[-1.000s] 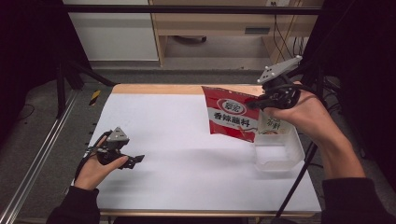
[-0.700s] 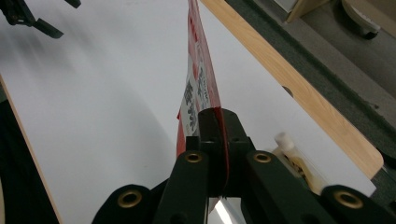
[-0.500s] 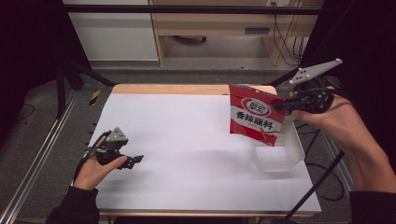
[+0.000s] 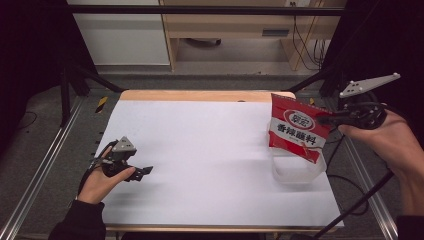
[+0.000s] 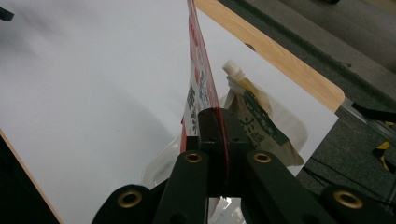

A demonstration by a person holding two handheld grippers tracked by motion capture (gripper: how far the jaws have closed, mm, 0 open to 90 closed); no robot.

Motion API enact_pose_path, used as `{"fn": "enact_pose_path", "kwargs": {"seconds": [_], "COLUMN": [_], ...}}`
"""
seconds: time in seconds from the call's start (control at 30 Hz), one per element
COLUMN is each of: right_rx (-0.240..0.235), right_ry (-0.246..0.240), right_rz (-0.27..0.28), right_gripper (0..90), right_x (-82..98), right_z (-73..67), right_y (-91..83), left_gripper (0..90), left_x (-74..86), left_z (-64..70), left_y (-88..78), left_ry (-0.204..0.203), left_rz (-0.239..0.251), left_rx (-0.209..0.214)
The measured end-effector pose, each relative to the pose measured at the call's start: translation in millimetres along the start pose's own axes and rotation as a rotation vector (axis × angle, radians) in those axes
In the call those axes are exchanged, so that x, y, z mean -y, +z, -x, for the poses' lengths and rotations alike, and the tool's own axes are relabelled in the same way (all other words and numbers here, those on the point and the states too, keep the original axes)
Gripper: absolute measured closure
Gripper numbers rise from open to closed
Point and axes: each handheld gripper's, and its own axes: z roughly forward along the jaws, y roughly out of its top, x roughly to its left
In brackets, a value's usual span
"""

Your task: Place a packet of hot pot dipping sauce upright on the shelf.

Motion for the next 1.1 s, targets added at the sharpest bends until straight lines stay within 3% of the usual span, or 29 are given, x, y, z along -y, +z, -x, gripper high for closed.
{"fn": "enact_pose_path", "kwargs": {"seconds": [0.23, 0.67, 1.1], "right_rx": [0.000, -0.024, -0.033], "right_ry": [0.023, 0.080, 0.120], "right_rz": [-0.011, -0.021, 0.016], "right_gripper": [90.0, 90.0, 90.0], "right_x": [11.0, 36.3, 59.3], "right_z": [8.5, 16.8, 18.4], "right_y": [3.3, 27.0, 36.0], "left_gripper": [9.2, 9.2, 9.2], "left_x": [1.4, 1.0, 0.1], "left_z": [-0.3, -0.3, 1.5], "left_y": [1.5, 2.4, 3.1], "left_ry": [-0.002, -0.002, 0.004], "left_rz": [-0.004, -0.004, -0.007], "left_rx": [0.000, 0.004, 0.006]}}
